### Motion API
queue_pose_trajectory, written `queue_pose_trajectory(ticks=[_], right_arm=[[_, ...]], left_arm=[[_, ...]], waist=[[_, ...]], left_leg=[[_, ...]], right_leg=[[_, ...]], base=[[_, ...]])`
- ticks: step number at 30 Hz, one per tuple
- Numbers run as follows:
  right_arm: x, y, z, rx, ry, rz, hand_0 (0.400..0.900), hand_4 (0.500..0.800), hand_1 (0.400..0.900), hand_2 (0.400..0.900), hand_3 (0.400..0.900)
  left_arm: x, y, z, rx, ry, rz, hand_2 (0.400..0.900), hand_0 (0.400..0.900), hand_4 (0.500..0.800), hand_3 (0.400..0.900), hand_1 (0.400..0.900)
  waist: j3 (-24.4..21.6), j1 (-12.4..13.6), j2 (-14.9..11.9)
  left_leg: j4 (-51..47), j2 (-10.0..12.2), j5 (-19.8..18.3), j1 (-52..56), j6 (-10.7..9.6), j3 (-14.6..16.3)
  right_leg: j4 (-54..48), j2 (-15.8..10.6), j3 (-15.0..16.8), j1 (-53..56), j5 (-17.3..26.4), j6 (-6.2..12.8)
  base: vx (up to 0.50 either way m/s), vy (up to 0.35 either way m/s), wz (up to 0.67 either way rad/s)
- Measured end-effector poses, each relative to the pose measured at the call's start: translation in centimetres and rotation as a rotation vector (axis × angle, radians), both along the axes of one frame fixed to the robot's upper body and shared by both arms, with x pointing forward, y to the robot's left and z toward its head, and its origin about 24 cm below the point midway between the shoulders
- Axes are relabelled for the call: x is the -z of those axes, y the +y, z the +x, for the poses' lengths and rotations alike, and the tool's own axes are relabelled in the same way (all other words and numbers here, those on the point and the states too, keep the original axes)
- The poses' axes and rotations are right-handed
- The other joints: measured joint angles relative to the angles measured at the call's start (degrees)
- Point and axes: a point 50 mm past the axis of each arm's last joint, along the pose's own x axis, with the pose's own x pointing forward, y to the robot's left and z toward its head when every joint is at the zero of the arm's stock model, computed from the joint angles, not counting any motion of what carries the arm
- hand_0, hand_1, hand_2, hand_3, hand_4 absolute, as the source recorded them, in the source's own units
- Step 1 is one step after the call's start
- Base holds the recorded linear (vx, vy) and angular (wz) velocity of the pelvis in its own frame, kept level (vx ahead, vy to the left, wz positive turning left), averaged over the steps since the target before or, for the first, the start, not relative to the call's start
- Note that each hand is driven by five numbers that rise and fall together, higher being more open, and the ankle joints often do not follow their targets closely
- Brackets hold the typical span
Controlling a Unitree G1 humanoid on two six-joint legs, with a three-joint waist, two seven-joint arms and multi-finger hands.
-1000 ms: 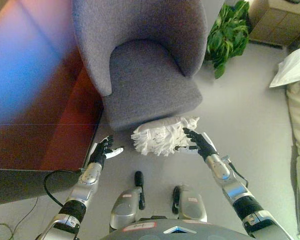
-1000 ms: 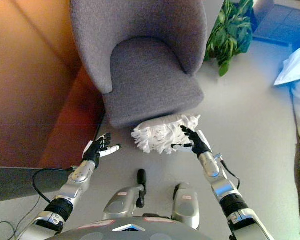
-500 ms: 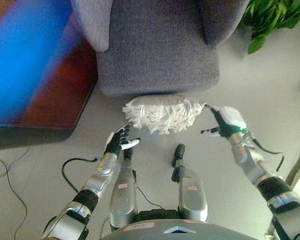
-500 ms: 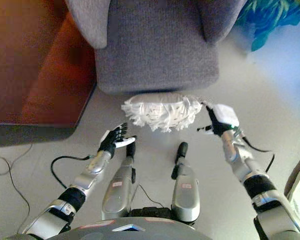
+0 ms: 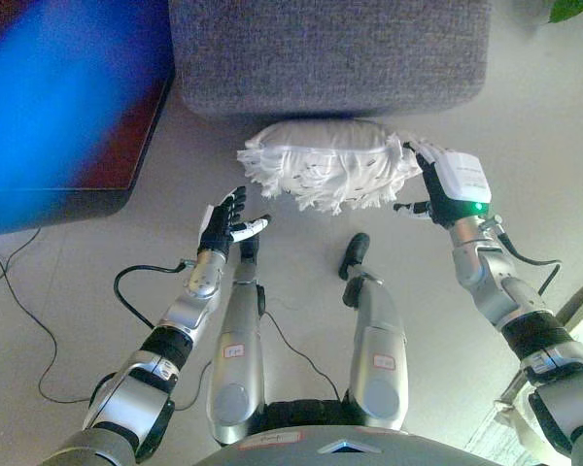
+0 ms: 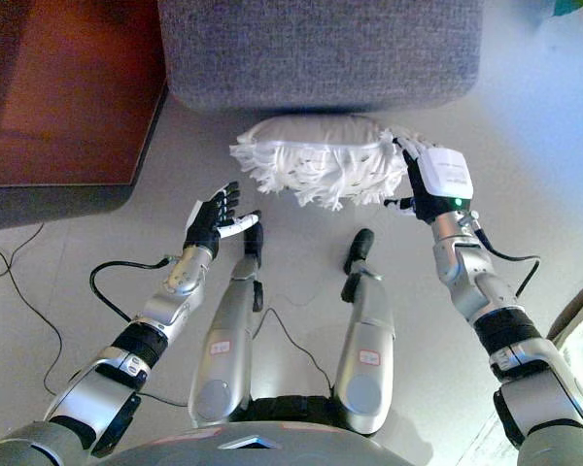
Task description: Pick up the pillow and put it on the sofa.
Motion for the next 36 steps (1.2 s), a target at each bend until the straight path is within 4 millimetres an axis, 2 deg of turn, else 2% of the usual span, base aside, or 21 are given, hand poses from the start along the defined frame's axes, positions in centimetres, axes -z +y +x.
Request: queue_pose_trajectory(ticks=[3,10,13,23,31,36], right_arm=[[-1.5,0.6,0.9,-0.008,-0.066,0.011,0.9,0.8,0.9,0.9,0.9],[-3.4,1.5,1.9,0.007,-0.175,0.023,0.9,0.8,0.9,0.9,0.9],[-5.1,1.5,2.7,0.024,-0.241,0.005,0.9,0.8,0.9,0.9,0.9],[-7.6,2.2,4.0,0.033,-0.303,-0.016,0.9,0.8,0.9,0.9,0.9],[-11.2,2.6,5.1,0.065,-0.372,-0.024,0.9,0.8,0.9,0.9,0.9],[-12.6,3.1,5.5,0.052,-0.376,-0.006,0.9,0.8,0.9,0.9,0.9]], left_arm=[[-1.3,-0.6,0.4,0.014,-0.056,-0.026,0.9,0.9,0.8,0.9,0.9],[-1.9,-1.5,0.3,0.045,-0.089,-0.059,0.9,0.9,0.8,0.9,0.9],[-2.9,-1.5,0.4,0.053,-0.126,-0.09,0.9,0.9,0.8,0.9,0.9],[-4.7,-1.9,0.4,0.072,-0.197,-0.137,0.9,0.9,0.8,0.9,0.9],[-4.8,-1.9,0.4,0.062,-0.193,-0.171,0.9,0.9,0.8,0.9,0.9],[-5.0,-1.6,0.5,0.044,-0.194,-0.195,0.9,0.9,0.8,0.9,0.9]], waist=[[0.62,-0.24,-0.46],[1.07,0.37,-0.93],[1.12,0.12,-0.99],[1.21,0.96,-1.1],[1.24,2.01,-1.16],[1.23,1.62,-1.22]], left_leg=[[3.76,-0.56,-0.71,-5.2,0.19,-0.16],[10.1,-1.39,-1.97,-13.94,0.49,-0.44],[13.08,-1.89,-2.36,-18.59,0.67,-0.35],[17.53,-1.98,-3.7,-25.63,0.71,-0.44],[21.32,-2.05,-4.61,-30.86,0.37,-1.3],[21.73,-2.03,-4.68,-32.18,0.19,-1.98]], right_leg=[[3.04,-0.65,0.74,-4.74,-0.5,-0.23],[7.8,-1.61,2.12,-12.65,-1.46,-0.26],[10.52,-2.19,3.18,-17.33,-1.8,-0.29],[14.43,-2.54,4.43,-24.06,-3.03,-0.21],[18.07,-2.68,4.14,-28.6,-4.03,-0.99],[18.87,-2.54,4.22,-29.95,-4.54,-0.85]], base=[[-0.04,0.012,0.02],[-0.03,0.016,0.02],[0.06,0.002,-0.03],[0.01,0.0,0.01],[0.0,-0.004,0.03],[0.0,0.0,0.0]])
